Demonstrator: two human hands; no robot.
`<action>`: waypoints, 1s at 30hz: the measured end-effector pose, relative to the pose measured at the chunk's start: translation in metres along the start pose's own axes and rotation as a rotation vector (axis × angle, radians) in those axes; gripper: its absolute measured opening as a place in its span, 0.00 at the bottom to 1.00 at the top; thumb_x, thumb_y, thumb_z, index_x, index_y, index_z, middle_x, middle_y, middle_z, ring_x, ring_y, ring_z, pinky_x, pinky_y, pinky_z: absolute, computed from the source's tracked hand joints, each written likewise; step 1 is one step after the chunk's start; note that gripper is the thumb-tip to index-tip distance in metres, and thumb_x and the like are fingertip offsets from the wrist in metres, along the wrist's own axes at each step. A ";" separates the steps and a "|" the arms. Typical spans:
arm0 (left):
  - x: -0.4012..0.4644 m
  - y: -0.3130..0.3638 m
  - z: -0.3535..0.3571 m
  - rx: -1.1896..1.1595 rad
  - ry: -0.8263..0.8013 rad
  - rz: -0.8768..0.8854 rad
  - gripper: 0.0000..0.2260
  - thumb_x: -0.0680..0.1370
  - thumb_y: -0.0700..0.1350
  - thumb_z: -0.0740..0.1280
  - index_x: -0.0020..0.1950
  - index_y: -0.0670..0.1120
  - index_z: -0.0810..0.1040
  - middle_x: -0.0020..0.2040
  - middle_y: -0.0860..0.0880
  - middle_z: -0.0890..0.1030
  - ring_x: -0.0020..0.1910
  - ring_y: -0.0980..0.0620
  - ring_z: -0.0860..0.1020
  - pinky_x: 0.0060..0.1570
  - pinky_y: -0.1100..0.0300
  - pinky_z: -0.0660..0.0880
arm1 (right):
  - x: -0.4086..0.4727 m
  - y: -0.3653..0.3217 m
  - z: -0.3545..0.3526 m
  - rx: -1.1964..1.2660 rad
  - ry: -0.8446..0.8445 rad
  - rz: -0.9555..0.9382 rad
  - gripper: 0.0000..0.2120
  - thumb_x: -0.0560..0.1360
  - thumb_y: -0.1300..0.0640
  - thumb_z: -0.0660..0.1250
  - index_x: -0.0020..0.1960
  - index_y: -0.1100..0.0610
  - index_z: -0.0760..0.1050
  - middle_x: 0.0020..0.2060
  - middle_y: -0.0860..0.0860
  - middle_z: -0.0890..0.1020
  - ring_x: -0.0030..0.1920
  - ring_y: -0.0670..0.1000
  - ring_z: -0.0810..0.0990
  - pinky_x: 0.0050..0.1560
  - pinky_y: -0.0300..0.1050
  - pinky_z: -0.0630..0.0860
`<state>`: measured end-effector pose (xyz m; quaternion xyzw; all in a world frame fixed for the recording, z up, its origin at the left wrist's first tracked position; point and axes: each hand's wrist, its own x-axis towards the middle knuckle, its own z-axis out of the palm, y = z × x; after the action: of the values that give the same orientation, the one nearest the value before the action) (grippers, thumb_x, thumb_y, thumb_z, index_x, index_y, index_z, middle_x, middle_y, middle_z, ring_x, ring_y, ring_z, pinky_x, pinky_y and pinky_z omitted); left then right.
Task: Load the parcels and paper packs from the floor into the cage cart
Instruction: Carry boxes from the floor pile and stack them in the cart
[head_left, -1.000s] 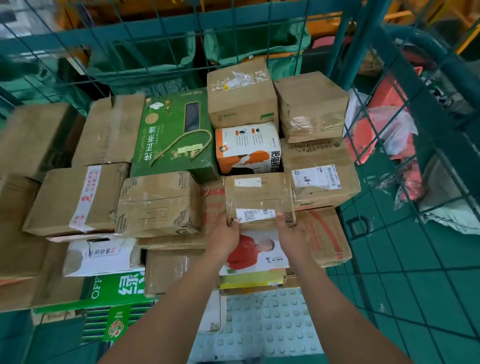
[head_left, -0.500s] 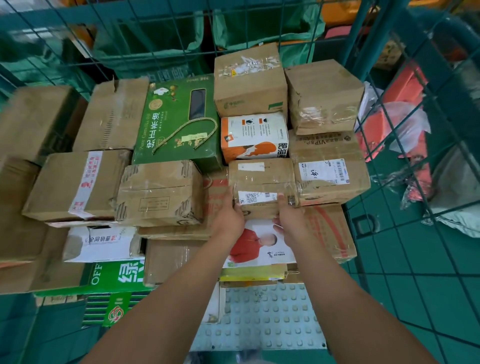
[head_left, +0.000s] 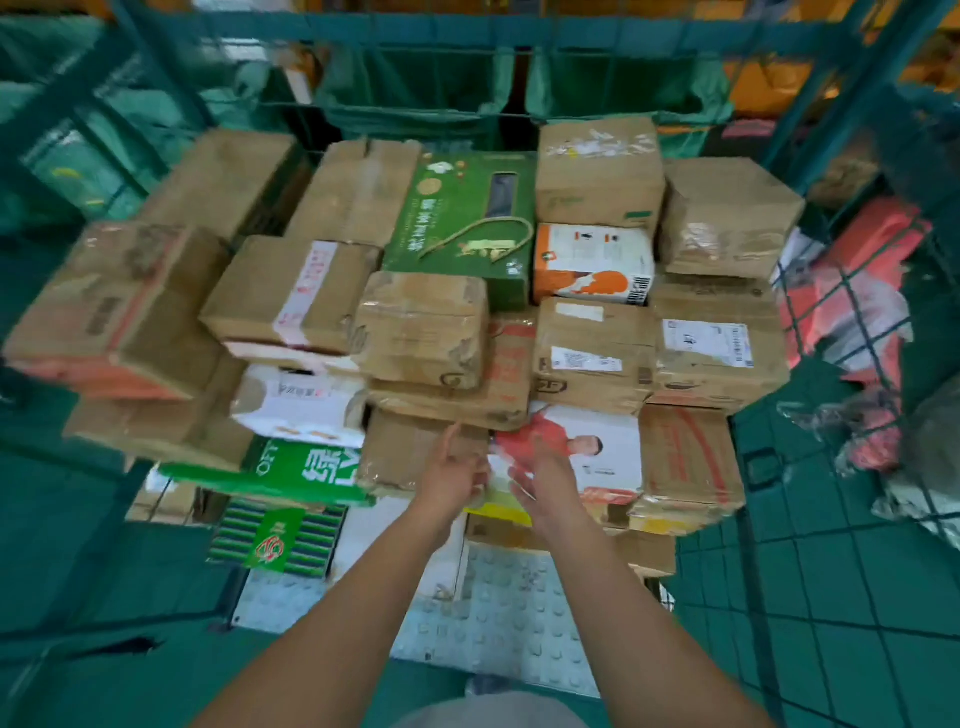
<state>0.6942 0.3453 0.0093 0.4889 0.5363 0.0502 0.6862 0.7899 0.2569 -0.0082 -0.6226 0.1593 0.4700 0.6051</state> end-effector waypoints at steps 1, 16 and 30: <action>-0.010 -0.010 -0.017 -0.053 0.016 -0.018 0.28 0.82 0.37 0.65 0.79 0.56 0.62 0.50 0.44 0.83 0.42 0.49 0.79 0.45 0.56 0.75 | -0.012 0.011 0.013 -0.025 -0.040 0.012 0.08 0.84 0.48 0.63 0.56 0.52 0.77 0.45 0.52 0.79 0.40 0.49 0.77 0.40 0.42 0.73; -0.256 -0.248 -0.309 -0.766 0.643 0.000 0.16 0.83 0.36 0.63 0.68 0.50 0.70 0.43 0.48 0.80 0.36 0.52 0.75 0.33 0.64 0.71 | -0.227 0.290 0.176 -0.667 -0.517 0.193 0.12 0.83 0.46 0.65 0.51 0.55 0.76 0.45 0.51 0.82 0.40 0.50 0.80 0.43 0.43 0.77; -0.512 -0.525 -0.450 -1.292 1.202 0.033 0.11 0.83 0.42 0.63 0.66 0.48 0.74 0.52 0.48 0.83 0.46 0.50 0.80 0.45 0.59 0.76 | -0.455 0.609 0.233 -1.374 -0.958 0.318 0.13 0.83 0.47 0.66 0.55 0.56 0.77 0.48 0.53 0.83 0.43 0.51 0.82 0.47 0.46 0.79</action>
<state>-0.1134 0.0474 0.0047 -0.0960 0.6662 0.6021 0.4295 0.0004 0.1668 0.0189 -0.5557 -0.3489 0.7543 0.0217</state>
